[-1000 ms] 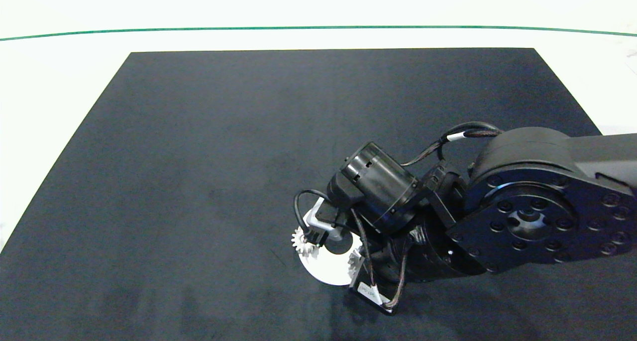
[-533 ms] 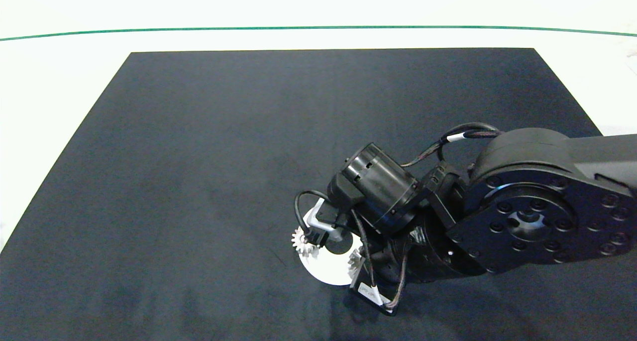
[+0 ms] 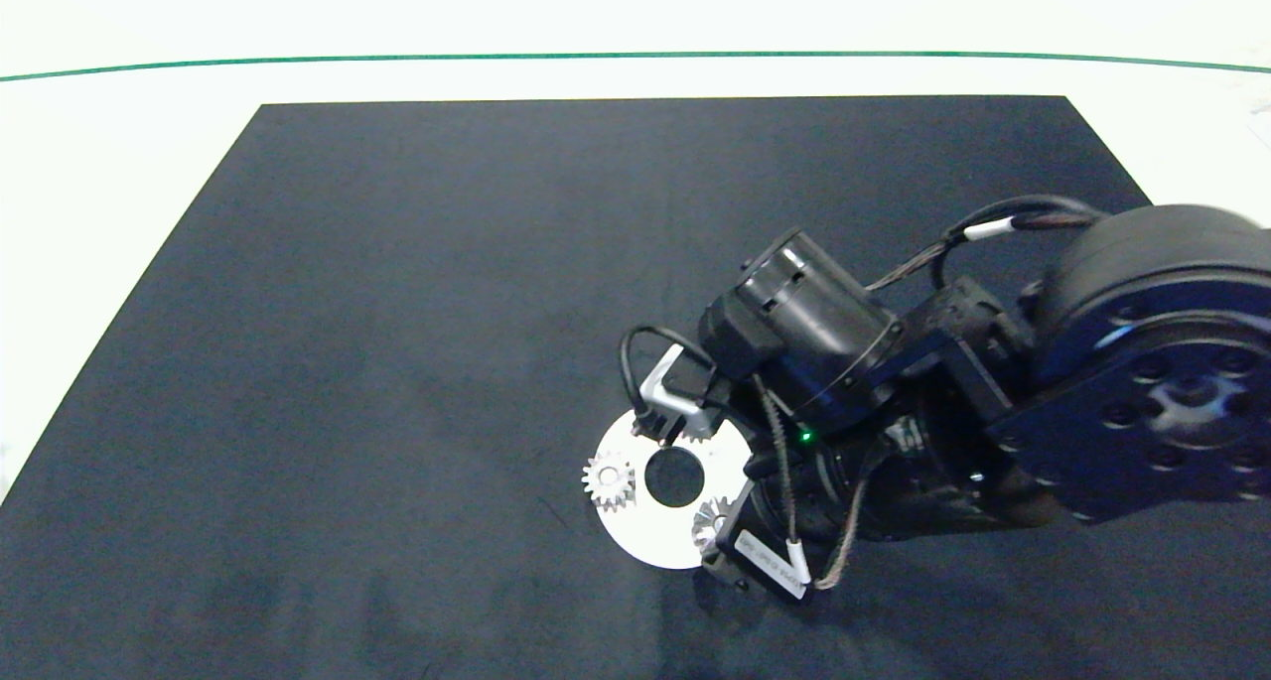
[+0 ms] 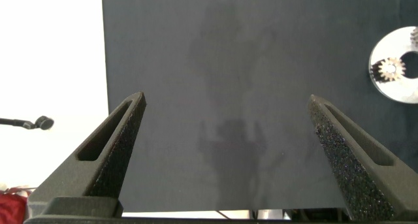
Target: Remove an incorrectly installed larger gear and replace it with the correct smaller gear
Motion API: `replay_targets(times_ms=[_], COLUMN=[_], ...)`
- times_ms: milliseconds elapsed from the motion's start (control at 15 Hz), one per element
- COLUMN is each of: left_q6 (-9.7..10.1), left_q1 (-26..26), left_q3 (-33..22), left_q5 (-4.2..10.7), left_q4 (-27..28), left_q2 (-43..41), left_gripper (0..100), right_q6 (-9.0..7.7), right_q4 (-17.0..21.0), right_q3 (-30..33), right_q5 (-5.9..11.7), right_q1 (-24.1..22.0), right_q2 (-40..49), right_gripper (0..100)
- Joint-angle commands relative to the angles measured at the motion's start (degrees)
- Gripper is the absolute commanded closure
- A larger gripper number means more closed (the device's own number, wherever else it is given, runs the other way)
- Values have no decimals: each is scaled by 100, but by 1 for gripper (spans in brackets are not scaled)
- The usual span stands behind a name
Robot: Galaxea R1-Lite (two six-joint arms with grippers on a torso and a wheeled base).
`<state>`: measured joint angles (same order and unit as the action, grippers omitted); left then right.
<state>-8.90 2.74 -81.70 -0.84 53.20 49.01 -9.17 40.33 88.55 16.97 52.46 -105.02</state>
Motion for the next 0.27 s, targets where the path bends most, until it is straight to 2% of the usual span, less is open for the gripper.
replay_targets(times_ms=[67, 133, 200, 267], left_q6=[11, 37, 64, 363], left_q1=[-63, -63, -55, -63], left_q3=[23, 23, 58, 357], left_q5=[-21, -13, -13, -13], left_q4=[-38, -205, -442, -1136], left_q2=[4, 4, -5, -198], left_gripper=[0, 0, 0, 0], right_q6=[829, 961, 1005, 1022], right_q4=[10, 10, 10, -16], right_q3=[-172, -347, -479, -857], right_q5=[606, 905, 1124, 1687], right_q1=[-174, -245, -315, -456], right_q2=[1467, 1783, 2038, 2794], right_gripper=[0, 0, 0, 0])
